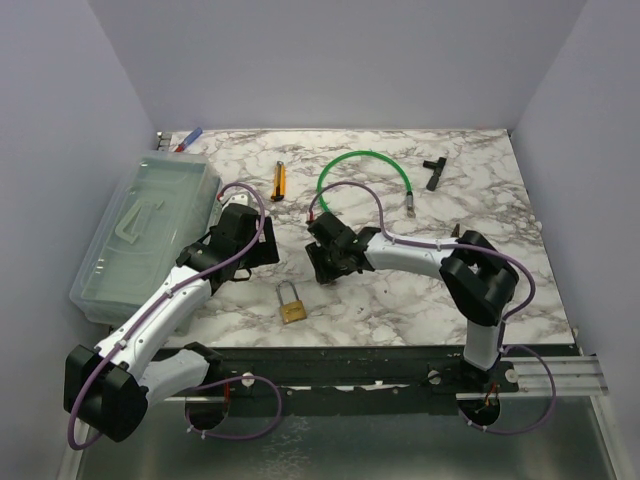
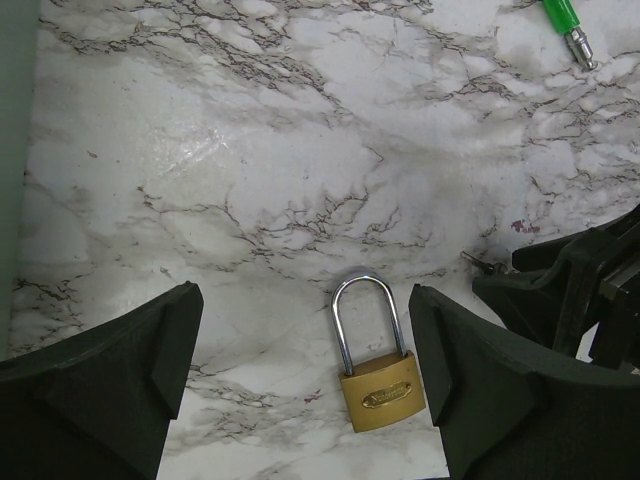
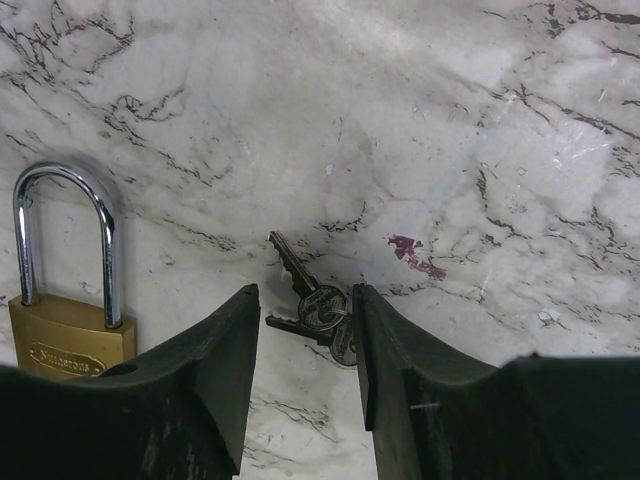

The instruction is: Unlock with the key

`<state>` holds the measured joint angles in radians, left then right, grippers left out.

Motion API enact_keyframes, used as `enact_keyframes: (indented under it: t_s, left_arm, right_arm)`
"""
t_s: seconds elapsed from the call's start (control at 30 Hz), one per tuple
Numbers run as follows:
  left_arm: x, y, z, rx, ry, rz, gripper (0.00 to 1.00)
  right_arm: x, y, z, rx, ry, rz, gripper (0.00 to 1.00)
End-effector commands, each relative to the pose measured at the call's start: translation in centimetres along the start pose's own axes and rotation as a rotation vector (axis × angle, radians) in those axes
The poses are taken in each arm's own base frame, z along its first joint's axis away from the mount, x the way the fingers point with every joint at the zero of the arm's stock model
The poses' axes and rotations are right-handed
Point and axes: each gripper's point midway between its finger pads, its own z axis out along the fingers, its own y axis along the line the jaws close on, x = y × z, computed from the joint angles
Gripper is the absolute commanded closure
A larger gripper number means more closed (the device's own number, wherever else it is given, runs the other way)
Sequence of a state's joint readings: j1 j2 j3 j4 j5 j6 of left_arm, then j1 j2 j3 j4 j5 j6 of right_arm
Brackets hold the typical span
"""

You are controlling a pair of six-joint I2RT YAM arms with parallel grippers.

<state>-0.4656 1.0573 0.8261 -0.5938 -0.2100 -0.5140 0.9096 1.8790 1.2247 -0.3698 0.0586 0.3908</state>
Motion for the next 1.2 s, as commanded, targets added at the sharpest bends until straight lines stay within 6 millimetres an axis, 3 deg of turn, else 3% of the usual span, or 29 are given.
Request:
enact_keyframes:
  t_s: [0.0,0.43,0.83,1.17]
  left_arm:
    - [0.0,0.7,0.0,-0.024,-0.01,0.007,0.1]
    - [-0.1,0.7,-0.1,-0.023,-0.013,0.008,0.1]
    - [-0.1,0.7,-0.1,-0.022,-0.013,0.009,0.1]
    - [-0.1,0.6,-0.2,-0.015,-0.016,0.007,0.11]
  right_arm:
    - [0.6,-0.2,0.7,0.049,0.029,-0.032,0.53]
    - [2.4,-0.6,1.2,0.133,0.092,-0.074,0.57]
    - [3.2,-1.6,1.7,0.192,0.11,-0.098,0.79]
    - [0.5,-0.2,0.2,0.119,-0.039,-0.058,1.0]
